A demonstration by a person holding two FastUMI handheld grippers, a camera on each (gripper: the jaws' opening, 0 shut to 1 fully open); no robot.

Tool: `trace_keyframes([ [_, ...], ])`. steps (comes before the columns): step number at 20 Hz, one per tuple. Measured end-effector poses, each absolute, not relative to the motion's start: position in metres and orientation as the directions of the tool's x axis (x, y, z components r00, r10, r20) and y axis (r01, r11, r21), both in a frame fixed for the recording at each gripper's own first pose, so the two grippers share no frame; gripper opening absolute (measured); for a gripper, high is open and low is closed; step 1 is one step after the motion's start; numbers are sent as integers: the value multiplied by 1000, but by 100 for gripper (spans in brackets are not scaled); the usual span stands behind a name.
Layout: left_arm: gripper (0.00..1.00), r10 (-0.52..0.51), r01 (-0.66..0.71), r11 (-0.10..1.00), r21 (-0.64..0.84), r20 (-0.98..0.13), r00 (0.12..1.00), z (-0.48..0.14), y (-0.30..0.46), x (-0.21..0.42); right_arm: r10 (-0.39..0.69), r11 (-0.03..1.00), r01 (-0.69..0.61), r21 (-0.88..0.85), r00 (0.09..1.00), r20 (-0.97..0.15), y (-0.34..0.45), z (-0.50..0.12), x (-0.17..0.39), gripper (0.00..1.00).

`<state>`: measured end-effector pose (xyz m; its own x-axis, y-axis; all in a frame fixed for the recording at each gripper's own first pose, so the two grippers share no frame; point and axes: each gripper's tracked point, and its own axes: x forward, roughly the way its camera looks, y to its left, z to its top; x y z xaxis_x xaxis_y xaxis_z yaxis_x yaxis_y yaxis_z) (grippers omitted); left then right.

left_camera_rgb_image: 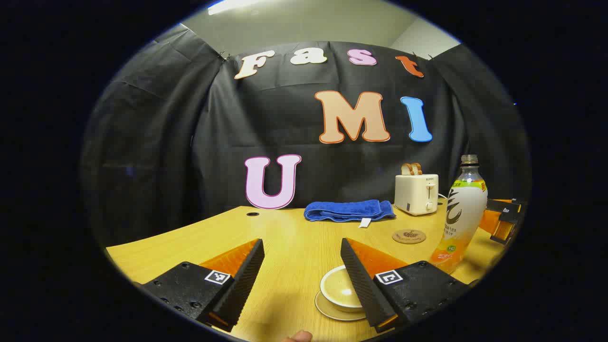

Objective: Open the teacup lid with one hand, grasp the water bottle and pour water into the teacup with the other hand; after pouring, place the water bottle on the coaster and then close the teacup lid.

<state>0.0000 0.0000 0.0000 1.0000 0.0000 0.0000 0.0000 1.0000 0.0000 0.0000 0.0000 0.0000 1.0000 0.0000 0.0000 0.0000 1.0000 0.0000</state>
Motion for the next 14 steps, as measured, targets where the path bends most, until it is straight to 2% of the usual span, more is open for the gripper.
trace_keyframes([
  [9,94,-5,5,1000,-3,0,1000,-1,-2,1,-10,1000,10,-1,1000,0,-1,-1,1,94],
  [11,94,-5,5,1000,-4,-1,1000,-1,-3,2,-13,1000,13,-1,1000,0,-2,-1,1,99],
  [12,95,-5,5,1000,-4,-1,1000,-1,-2,2,-13,1000,13,-1,1000,0,-2,0,1,95],
  [14,95,-6,6,1000,-4,0,1000,-1,-2,2,-16,1000,16,-1,1000,0,-2,-1,2,95],
])
